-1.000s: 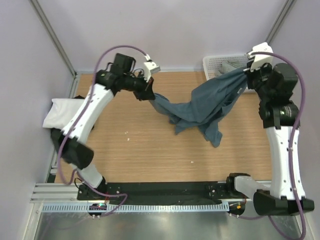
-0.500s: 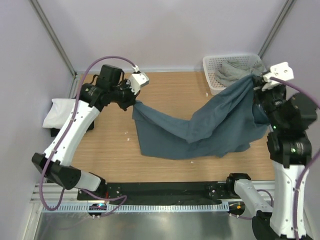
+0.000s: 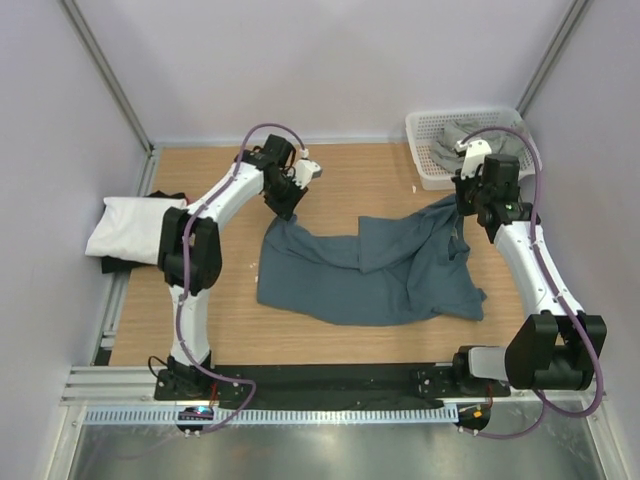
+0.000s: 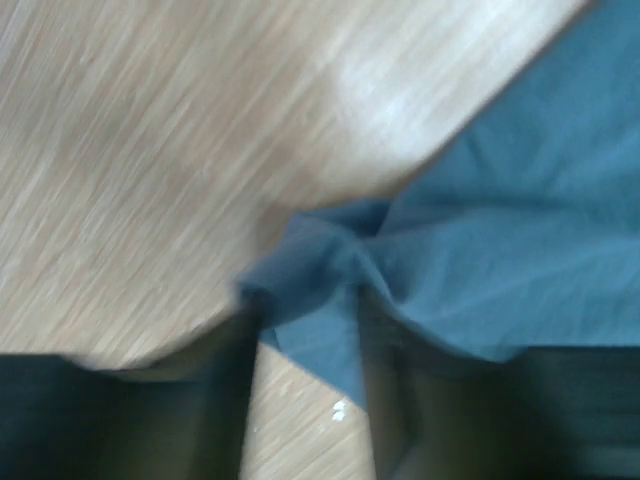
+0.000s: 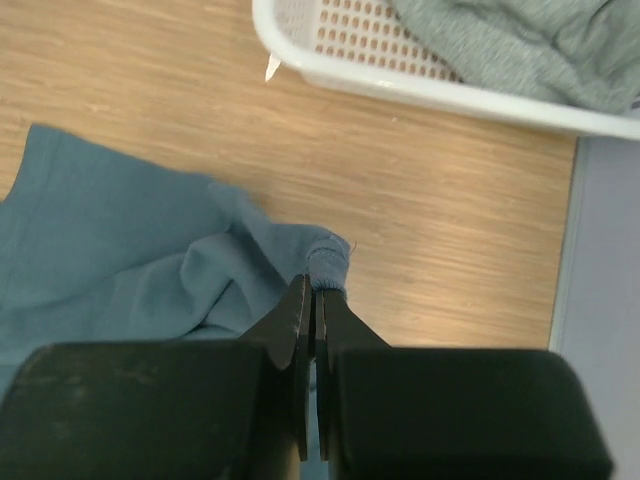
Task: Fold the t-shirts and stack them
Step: Flatten the tshirt out
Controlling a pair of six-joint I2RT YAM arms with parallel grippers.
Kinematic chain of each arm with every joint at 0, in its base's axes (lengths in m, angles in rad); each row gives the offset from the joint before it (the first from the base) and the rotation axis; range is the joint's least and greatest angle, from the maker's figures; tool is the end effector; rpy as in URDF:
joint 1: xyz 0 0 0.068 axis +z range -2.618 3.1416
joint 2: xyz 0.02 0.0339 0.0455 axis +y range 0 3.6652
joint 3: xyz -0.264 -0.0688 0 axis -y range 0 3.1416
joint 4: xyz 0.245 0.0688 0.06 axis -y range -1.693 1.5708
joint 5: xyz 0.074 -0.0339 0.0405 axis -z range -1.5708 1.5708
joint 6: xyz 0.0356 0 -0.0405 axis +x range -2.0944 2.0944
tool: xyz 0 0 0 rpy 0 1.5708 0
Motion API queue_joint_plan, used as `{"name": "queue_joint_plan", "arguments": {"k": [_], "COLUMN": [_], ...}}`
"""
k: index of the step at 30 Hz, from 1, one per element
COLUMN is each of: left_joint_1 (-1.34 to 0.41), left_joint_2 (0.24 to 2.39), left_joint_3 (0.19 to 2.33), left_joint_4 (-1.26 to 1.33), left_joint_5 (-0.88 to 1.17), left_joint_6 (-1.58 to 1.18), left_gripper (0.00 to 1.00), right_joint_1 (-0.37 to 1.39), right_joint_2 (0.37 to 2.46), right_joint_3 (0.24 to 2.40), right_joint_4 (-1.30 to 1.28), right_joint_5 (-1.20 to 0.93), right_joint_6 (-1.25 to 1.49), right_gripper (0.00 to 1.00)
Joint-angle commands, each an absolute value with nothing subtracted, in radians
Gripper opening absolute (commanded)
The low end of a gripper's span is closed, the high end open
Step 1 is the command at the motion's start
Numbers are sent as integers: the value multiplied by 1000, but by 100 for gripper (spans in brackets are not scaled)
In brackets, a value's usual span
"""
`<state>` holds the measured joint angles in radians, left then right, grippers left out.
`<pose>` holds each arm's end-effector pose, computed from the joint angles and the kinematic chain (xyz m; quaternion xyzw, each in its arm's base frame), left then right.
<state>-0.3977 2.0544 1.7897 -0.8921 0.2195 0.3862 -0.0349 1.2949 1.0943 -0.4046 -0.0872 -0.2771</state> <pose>0.4014 -0.1770 0.2415 0.3924 0.8904 -0.1084 0.2037 0.2901 -0.0070 0.3152 -0.1270 0.8759 -0.0339 0.4642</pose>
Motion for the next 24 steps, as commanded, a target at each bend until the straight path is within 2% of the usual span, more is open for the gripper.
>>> {"name": "queue_joint_plan", "arguments": {"k": [1, 4, 7, 11, 17, 19, 24], "left_joint_1": [-373, -342, -305, -284, -281, -279, -271], "left_joint_2": [2092, 2044, 1978, 1885, 1940, 1965, 2008], "left_joint_3": [1923, 1886, 1752, 1588, 1562, 1569, 1568], "left_joint_4": [-874, -824, -819, -850, -917, -919, -862], "left_joint_5": [218, 178, 216, 332, 504, 517, 499], "left_joint_6": [312, 252, 212, 212, 247, 247, 222], "left_gripper": [53, 73, 77, 73, 61, 57, 57], "right_joint_1": [-35, -37, -37, -37, -37, -37, -35], "right_joint_2": [1298, 1305, 1295, 1296, 1321, 1330, 1336], "right_joint_3": [1180, 1192, 1164, 1140, 1169, 1180, 1190], "right_joint_4": [-278, -281, -273, -276, -298, -304, -308], "right_joint_5": [-40, -29, -64, -84, -89, -91, -94], "right_joint_6": [-270, -282, -262, -249, -252, -250, -253], "right_gripper": [1, 1, 1, 1, 1, 1, 1]}}
